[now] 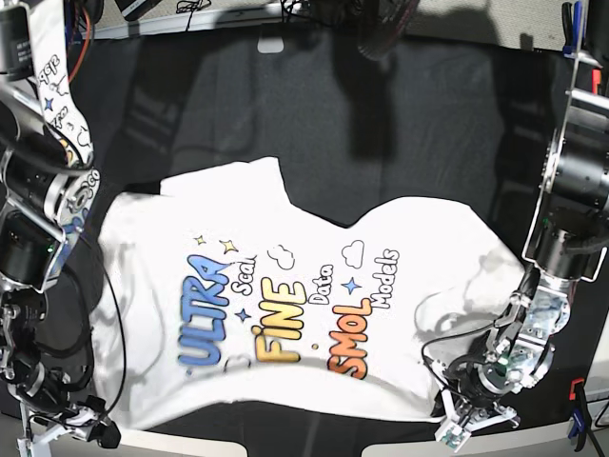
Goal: Layout the t-shirt on the table in an organized manner, then fold the t-shirt properly
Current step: 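Pull the shirt corners outward with both grippers to straighten it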
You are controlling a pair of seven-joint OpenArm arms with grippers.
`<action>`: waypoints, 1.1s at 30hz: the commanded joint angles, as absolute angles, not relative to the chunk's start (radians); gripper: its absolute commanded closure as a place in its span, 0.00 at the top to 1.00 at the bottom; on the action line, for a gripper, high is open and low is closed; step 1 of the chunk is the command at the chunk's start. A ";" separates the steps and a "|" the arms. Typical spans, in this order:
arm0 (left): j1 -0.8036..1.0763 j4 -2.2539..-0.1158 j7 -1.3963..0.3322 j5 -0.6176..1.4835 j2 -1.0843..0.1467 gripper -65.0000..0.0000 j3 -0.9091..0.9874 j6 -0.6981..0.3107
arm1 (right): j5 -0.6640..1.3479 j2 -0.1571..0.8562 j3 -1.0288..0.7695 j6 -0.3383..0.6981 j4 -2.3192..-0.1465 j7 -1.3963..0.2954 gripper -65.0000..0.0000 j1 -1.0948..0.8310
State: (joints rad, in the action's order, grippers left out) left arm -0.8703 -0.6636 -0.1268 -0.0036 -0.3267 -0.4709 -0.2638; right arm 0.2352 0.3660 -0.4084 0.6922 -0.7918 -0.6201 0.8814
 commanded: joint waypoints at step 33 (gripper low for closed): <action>-1.151 -0.452 0.221 -0.190 -0.335 0.29 -0.467 -0.645 | 0.378 0.377 -0.410 0.698 -0.807 -1.003 0.50 0.928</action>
